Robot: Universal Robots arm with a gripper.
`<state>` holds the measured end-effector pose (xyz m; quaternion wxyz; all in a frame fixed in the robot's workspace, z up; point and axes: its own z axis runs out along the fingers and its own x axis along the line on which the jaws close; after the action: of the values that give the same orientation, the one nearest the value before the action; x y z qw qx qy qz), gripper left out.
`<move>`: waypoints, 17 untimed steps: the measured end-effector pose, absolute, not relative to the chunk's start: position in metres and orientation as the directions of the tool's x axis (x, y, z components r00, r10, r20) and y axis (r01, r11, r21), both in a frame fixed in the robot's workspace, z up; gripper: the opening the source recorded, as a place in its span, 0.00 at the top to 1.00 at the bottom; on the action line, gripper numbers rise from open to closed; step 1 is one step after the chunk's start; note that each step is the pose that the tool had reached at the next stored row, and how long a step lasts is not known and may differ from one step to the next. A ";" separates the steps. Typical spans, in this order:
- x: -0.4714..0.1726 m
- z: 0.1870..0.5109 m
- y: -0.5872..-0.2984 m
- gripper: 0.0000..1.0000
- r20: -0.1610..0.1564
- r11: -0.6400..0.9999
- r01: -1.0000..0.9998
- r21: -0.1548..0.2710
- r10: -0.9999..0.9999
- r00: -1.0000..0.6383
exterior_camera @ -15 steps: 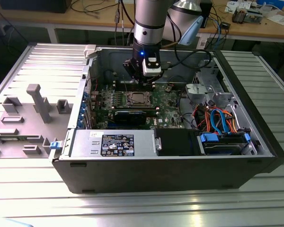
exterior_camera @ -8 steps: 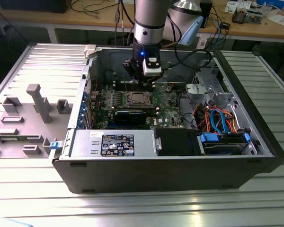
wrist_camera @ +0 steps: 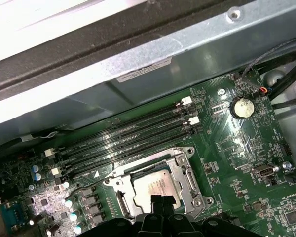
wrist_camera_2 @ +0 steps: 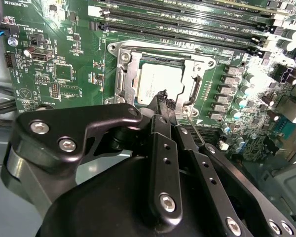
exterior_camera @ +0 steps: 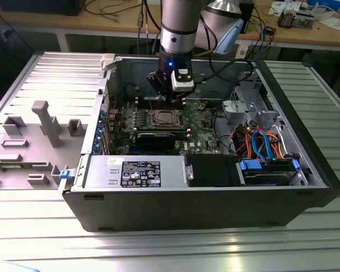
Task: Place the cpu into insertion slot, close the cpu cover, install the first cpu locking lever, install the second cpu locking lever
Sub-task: 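Install the first cpu locking lever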
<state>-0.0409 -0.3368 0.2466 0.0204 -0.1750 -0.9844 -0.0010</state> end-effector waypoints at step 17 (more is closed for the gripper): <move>-0.041 0.247 -0.337 0.89 0.040 0.948 0.319 -0.005 0.319 -0.947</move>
<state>-0.0409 -0.3368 0.2466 0.0204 -0.1617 -0.9866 -0.0007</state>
